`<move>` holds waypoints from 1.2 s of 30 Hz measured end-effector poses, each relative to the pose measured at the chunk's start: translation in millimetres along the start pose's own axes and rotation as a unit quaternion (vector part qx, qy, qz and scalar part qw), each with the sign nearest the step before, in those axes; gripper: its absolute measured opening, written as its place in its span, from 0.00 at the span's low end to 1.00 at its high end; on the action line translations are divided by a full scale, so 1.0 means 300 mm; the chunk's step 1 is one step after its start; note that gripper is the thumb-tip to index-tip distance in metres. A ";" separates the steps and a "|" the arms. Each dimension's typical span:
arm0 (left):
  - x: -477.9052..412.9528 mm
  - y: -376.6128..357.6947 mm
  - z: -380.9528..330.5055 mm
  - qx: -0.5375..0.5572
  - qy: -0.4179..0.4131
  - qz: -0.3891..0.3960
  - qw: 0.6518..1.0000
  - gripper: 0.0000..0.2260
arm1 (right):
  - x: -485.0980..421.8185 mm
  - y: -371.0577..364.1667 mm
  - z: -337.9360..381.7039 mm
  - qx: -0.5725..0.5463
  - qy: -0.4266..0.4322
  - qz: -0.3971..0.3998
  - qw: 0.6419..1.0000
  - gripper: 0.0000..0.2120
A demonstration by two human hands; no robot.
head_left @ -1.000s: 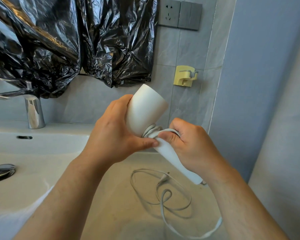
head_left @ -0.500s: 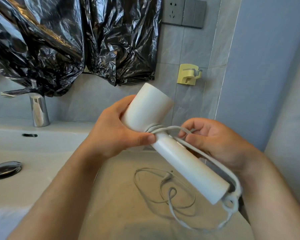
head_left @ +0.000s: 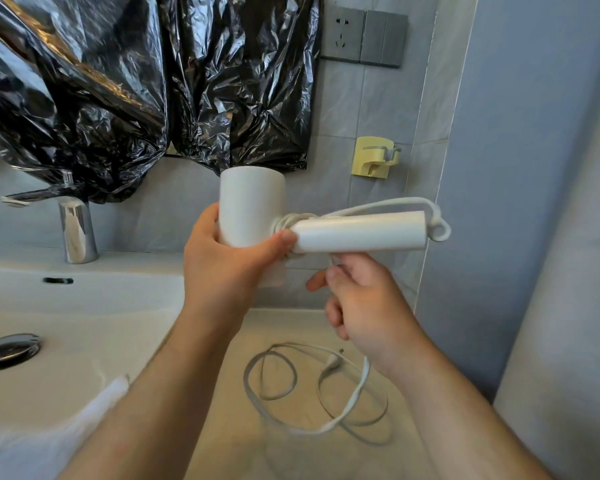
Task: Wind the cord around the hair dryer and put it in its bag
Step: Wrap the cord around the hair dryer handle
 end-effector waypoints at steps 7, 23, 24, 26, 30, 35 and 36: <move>0.036 0.032 -0.070 -0.212 -0.104 -0.084 0.968 0.33 | 0.020 -0.018 0.003 0.289 -0.006 0.075 0.954 0.07; 0.021 -0.022 -0.106 -0.164 -0.170 0.116 0.965 0.40 | 0.015 0.141 0.186 0.397 0.137 -0.011 0.907 0.23; 0.024 -0.025 -0.112 -0.157 -0.174 0.121 0.964 0.39 | 0.005 0.148 0.157 0.370 0.100 0.007 0.924 0.22; 0.031 -0.035 -0.120 -0.170 -0.184 0.127 0.960 0.39 | 0.002 0.147 0.133 0.336 0.084 0.025 0.938 0.23; 0.055 -0.071 -0.122 -0.295 -0.200 0.155 0.921 0.53 | -0.003 0.158 0.127 0.332 0.098 -0.012 0.938 0.25; 0.079 -0.108 -0.111 -0.428 -0.180 0.168 0.870 0.66 | -0.002 0.158 0.133 0.359 0.100 -0.033 0.927 0.27; 0.083 -0.111 -0.111 -0.428 -0.183 0.167 0.869 0.65 | -0.003 0.160 0.132 0.363 0.098 -0.034 0.926 0.28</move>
Point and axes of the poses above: each hand's wrist, its own x-axis away from the middle knuckle, its own y-axis out of the back of the hand, z = x × y, the point moved 8 cm from there along -x, towards the middle knuckle, and after that the axes turned 8 degrees about -x, right-handed, at the moved point
